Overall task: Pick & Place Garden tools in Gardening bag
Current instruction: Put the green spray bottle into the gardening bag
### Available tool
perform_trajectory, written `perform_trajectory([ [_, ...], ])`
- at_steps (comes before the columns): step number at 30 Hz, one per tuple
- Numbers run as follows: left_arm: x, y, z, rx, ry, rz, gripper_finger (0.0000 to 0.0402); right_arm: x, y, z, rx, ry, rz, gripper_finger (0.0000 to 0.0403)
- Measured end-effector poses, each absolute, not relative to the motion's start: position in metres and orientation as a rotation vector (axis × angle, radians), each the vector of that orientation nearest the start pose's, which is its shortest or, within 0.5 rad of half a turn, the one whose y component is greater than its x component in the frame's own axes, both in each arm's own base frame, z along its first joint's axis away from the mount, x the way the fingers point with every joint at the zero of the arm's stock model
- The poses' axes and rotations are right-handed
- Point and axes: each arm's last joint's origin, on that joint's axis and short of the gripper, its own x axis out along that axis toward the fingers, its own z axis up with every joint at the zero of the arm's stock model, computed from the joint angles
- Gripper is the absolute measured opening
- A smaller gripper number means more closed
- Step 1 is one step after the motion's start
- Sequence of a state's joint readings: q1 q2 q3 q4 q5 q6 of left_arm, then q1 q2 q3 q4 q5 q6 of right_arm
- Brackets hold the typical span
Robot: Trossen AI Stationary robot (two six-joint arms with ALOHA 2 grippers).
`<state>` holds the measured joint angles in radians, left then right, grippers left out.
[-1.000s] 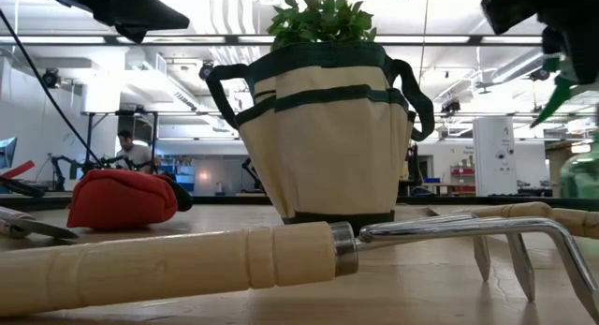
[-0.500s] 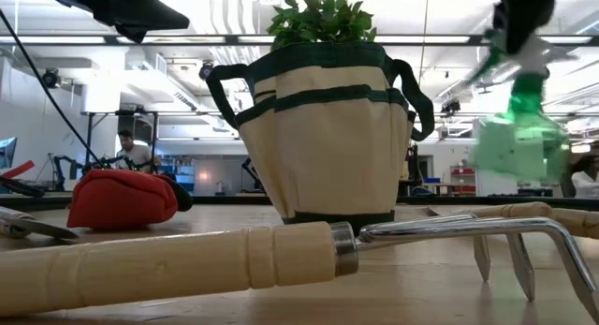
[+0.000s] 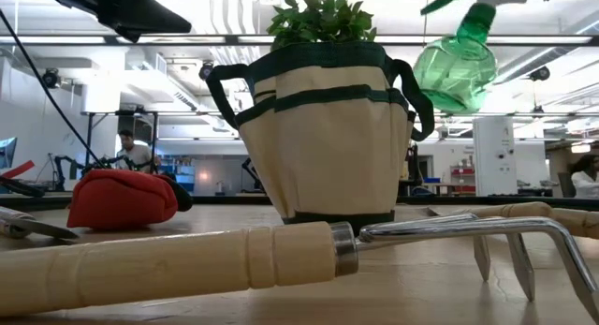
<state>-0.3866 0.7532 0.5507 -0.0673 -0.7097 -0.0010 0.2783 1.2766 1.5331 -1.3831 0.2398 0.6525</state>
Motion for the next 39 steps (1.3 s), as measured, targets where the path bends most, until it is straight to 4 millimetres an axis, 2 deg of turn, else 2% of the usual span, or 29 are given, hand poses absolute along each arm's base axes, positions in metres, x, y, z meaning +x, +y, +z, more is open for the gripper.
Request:
perform_trajectory([
  [10,0.161,-0.045,0.270,0.130,0.230,0.321,0.0014,0.200,0.050,0.401,0.252,1.000,-0.261,0.0054],
  [30,0.161,-0.045,0.270,0.130,0.230,0.321,0.0014,0.214,0.052,0.427,0.150,0.779,-0.115,0.0054],
  [35,0.161,-0.045,0.270,0.130,0.230,0.321,0.0014,0.221,0.046,0.423,0.141,0.797,-0.141,0.0054],
  [39,0.161,-0.045,0.270,0.130,0.230,0.321,0.0014,0.234,0.041,0.415,0.147,0.848,-0.130,0.0054],
])
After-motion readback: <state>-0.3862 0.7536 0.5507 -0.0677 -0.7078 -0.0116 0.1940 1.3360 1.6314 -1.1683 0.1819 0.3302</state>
